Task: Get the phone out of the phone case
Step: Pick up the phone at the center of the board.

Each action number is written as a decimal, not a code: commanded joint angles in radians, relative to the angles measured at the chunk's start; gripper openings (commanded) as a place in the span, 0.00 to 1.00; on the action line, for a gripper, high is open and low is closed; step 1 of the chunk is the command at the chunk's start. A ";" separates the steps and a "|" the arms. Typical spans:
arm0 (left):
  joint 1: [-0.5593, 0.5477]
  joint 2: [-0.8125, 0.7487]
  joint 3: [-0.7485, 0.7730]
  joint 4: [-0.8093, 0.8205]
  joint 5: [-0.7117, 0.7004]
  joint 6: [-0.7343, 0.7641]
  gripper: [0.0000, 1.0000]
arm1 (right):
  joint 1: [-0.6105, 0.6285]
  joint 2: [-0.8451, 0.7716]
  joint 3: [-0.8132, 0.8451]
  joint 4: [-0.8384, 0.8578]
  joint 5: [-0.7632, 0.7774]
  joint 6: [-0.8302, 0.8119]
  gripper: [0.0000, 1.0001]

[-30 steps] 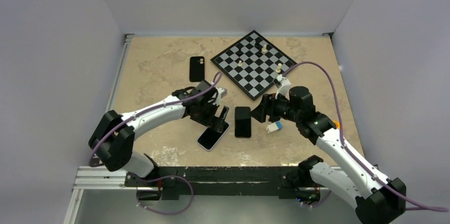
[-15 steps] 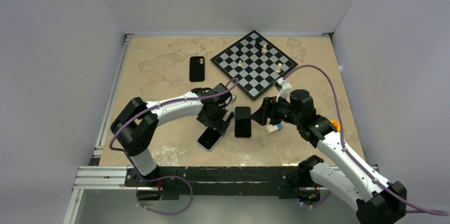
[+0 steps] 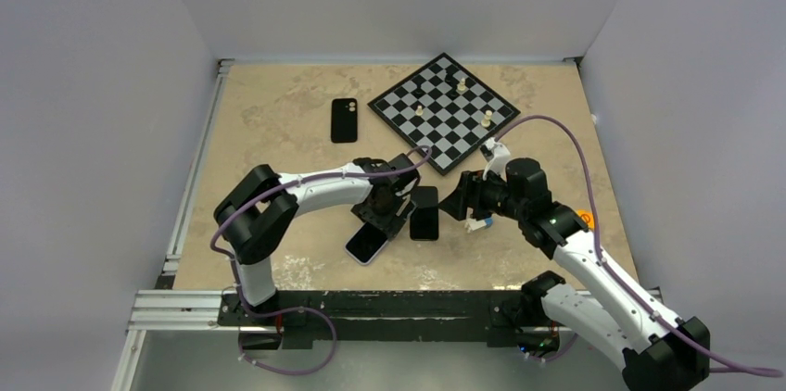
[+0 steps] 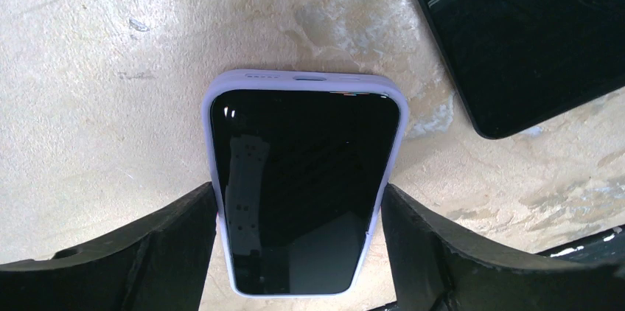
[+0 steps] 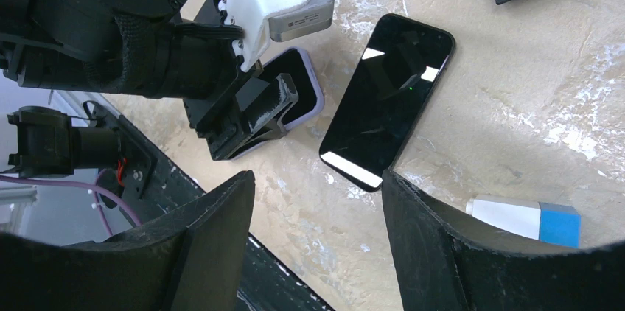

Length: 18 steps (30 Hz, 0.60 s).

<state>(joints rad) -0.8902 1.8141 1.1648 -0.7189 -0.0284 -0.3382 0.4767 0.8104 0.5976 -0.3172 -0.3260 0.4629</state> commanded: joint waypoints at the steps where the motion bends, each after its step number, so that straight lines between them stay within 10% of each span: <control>1: -0.013 0.040 0.017 -0.012 -0.058 -0.041 0.75 | -0.001 -0.015 -0.005 0.008 0.026 0.001 0.67; 18: -0.013 0.088 -0.058 0.066 0.057 -0.018 0.85 | 0.000 -0.054 -0.022 -0.006 0.033 0.008 0.67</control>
<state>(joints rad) -0.9058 1.8309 1.1656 -0.7155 -0.0578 -0.3557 0.4767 0.7731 0.5804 -0.3305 -0.3225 0.4667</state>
